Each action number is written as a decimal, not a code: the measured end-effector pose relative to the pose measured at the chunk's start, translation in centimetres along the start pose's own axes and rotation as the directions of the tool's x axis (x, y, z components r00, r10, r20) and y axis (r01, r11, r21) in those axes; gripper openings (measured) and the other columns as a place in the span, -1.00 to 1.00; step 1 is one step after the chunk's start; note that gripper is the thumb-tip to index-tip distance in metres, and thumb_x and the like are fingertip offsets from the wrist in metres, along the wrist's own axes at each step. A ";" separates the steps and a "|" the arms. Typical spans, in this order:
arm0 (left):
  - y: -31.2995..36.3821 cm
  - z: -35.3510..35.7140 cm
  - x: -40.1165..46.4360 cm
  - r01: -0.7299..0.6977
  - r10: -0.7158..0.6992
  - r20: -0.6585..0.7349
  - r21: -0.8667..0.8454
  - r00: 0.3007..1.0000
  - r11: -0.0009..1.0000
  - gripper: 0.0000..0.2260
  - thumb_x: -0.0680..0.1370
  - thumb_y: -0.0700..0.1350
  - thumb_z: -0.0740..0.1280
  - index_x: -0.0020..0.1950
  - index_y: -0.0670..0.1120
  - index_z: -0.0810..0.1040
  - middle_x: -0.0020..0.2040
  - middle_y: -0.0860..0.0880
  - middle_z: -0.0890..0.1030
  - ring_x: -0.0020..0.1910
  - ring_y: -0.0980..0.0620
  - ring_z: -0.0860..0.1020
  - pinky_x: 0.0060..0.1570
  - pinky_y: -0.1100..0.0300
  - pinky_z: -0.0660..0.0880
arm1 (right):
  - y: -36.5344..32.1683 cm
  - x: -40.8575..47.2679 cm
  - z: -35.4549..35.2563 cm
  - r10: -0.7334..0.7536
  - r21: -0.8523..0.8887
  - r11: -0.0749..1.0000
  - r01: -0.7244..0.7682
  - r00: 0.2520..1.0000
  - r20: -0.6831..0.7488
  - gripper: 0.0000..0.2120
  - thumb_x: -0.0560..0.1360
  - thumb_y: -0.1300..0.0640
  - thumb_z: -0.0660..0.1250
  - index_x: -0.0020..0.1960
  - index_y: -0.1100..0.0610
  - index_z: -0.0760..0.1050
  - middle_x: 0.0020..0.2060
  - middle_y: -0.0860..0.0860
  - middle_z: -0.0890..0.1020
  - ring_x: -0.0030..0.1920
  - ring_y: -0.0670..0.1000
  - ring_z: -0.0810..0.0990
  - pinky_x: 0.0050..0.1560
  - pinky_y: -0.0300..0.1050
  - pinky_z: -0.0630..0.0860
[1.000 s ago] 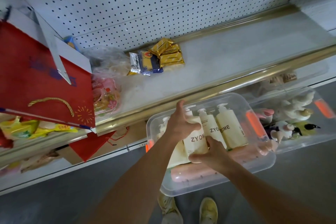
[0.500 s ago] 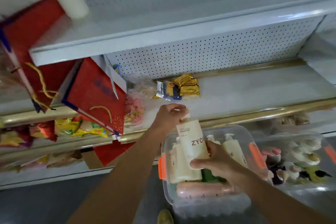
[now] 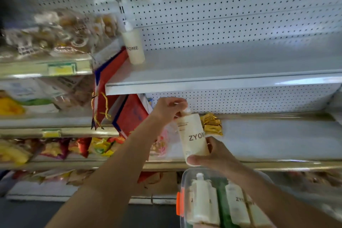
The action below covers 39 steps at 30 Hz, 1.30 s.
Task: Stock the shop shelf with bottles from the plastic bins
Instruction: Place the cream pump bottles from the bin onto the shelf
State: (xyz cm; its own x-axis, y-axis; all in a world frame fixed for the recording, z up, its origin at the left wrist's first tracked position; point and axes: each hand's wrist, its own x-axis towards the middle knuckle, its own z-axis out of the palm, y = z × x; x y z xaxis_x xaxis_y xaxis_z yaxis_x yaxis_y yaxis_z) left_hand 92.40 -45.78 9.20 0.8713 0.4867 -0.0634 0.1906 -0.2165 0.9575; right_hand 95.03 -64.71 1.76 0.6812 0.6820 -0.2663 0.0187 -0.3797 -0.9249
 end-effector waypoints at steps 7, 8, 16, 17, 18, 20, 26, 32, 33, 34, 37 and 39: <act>5.4 -6.8 1.6 -0.104 0.104 -0.074 0.009 0.992 0.995 -0.83 0.55 -0.15 0.38 0.12 -0.15 0.63 -0.25 0.02 0.60 -0.46 0.23 0.53 -0.41 0.37 0.49 | -6.8 3.1 1.3 -0.127 0.046 0.991 0.126 0.992 0.021 -0.52 0.26 0.22 0.60 0.11 0.03 0.53 0.01 -0.05 0.69 -0.08 -0.16 0.67 -0.16 -0.27 0.60; 6.0 -7.7 1.8 -0.120 0.119 -0.075 0.000 0.990 0.993 -0.84 0.55 -0.15 0.38 0.11 -0.13 0.63 -0.24 0.02 0.60 -0.43 0.22 0.54 -0.41 0.37 0.49 | -7.8 3.5 1.5 -0.142 0.045 0.989 0.141 0.990 0.014 -0.53 0.27 0.22 0.60 0.11 0.03 0.52 0.00 -0.07 0.69 -0.09 -0.17 0.67 -0.20 -0.30 0.58; 10.3 -14.5 4.3 -0.240 0.236 -0.105 -0.026 0.966 0.970 -0.94 0.52 -0.18 0.41 -0.06 -0.03 0.63 -0.16 -0.07 0.65 -0.29 0.07 0.59 -0.31 0.30 0.54 | -14.6 7.4 3.8 -0.262 0.035 0.964 0.265 0.963 -0.060 -0.42 0.24 0.15 0.62 0.19 0.06 0.47 0.01 -0.03 0.67 -0.06 -0.07 0.68 -0.14 -0.06 0.66; 10.9 -15.2 4.7 -0.259 0.255 -0.112 -0.019 0.961 0.966 -0.94 0.52 -0.19 0.41 -0.04 -0.05 0.63 -0.16 -0.05 0.64 -0.31 0.10 0.57 -0.35 0.34 0.51 | -15.5 8.1 4.1 -0.283 0.032 0.958 0.286 0.956 -0.075 -0.41 0.24 0.16 0.62 0.19 0.06 0.46 0.02 -0.03 0.66 -0.03 -0.06 0.67 -0.10 -0.07 0.66; 11.5 -16.0 5.0 -0.276 0.273 -0.117 -0.005 0.955 0.961 -0.93 0.52 -0.20 0.41 -0.02 -0.06 0.63 -0.15 -0.05 0.64 -0.31 0.10 0.57 -0.37 0.36 0.50 | -16.4 8.8 4.5 -0.302 0.028 0.952 0.305 0.949 -0.087 -0.42 0.24 0.17 0.62 0.19 0.06 0.46 0.03 -0.04 0.65 -0.01 -0.06 0.66 -0.07 -0.09 0.65; 12.5 -17.5 6.1 -0.297 0.298 -0.124 0.025 0.947 0.955 -0.89 0.52 -0.19 0.41 0.04 -0.10 0.63 -0.07 -0.07 0.66 -0.19 0.05 0.59 -0.23 0.32 0.56 | -18.1 10.2 5.1 -0.337 0.017 0.940 0.341 0.935 -0.107 -0.41 0.26 0.19 0.61 0.21 0.06 0.45 0.05 -0.05 0.64 0.01 -0.10 0.64 0.00 -0.13 0.63; 13.5 -21.7 10.3 -0.310 0.317 -0.102 0.081 0.943 0.947 -0.91 0.50 -0.15 0.44 0.00 -0.04 0.62 0.00 -0.10 0.67 -0.01 -0.06 0.63 0.09 0.09 0.58 | -21.5 15.2 7.0 -0.369 -0.027 0.929 0.369 0.916 -0.161 -0.38 0.24 0.14 0.62 0.21 0.05 0.42 0.05 -0.07 0.59 0.02 -0.13 0.60 0.00 -0.18 0.59; 12.8 -23.9 13.8 -0.310 0.314 -0.004 0.137 0.950 0.941 -0.83 0.52 -0.19 0.41 0.10 -0.11 0.58 0.09 -0.12 0.65 0.04 -0.02 0.61 0.10 0.12 0.57 | -22.2 19.9 9.0 -0.343 -0.086 0.939 0.332 0.914 -0.217 -0.37 0.20 0.12 0.62 0.16 0.02 0.38 0.00 -0.09 0.60 -0.02 -0.12 0.61 -0.06 -0.14 0.61; 12.7 -24.1 14.1 -0.309 0.310 0.018 0.149 0.951 0.939 -0.83 0.53 -0.20 0.40 0.11 -0.11 0.58 0.11 -0.10 0.64 0.04 0.00 0.60 0.09 0.16 0.56 | -22.3 20.6 9.3 -0.335 -0.099 0.942 0.321 0.915 -0.226 -0.38 0.20 0.13 0.61 0.16 0.02 0.37 -0.02 -0.09 0.60 -0.03 -0.13 0.60 -0.09 -0.16 0.60; 12.6 -24.4 14.5 -0.309 0.307 0.037 0.162 0.951 0.937 -0.83 0.53 -0.20 0.40 0.11 -0.10 0.58 0.12 -0.10 0.64 0.05 0.01 0.60 0.08 0.17 0.56 | -22.4 21.2 9.6 -0.327 -0.114 0.945 0.308 0.914 -0.239 -0.38 0.21 0.12 0.60 0.16 0.01 0.36 -0.03 -0.10 0.60 -0.05 -0.13 0.60 -0.12 -0.17 0.59; 12.4 -25.0 15.4 -0.307 0.300 0.067 0.206 0.952 0.929 -0.85 0.54 -0.21 0.39 0.09 -0.06 0.58 0.15 -0.11 0.63 0.08 -0.01 0.60 0.13 0.13 0.55 | -22.6 23.1 10.3 -0.300 -0.180 0.950 0.257 0.911 -0.283 -0.37 0.18 0.04 0.57 0.14 -0.02 0.35 -0.04 -0.09 0.58 -0.07 -0.11 0.60 -0.11 -0.07 0.62; 12.6 -25.3 15.9 -0.298 0.289 0.073 0.251 0.954 0.921 -0.85 0.54 -0.20 0.39 0.10 -0.05 0.58 0.15 -0.10 0.63 0.04 -0.02 0.60 0.12 0.13 0.54 | -22.9 24.2 10.4 -0.286 -0.213 0.950 0.230 0.914 -0.288 -0.34 0.14 -0.01 0.56 0.15 -0.03 0.34 -0.01 -0.06 0.57 -0.06 -0.07 0.60 -0.04 0.02 0.62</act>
State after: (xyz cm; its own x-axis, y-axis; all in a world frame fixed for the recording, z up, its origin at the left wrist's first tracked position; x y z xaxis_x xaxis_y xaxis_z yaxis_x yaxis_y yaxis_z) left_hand 97.23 -19.33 27.39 0.9197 0.3402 0.1960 0.0293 -0.5573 0.8298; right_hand 103.48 -32.98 13.62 0.8281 0.5518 0.0990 0.3299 -0.3370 -0.8818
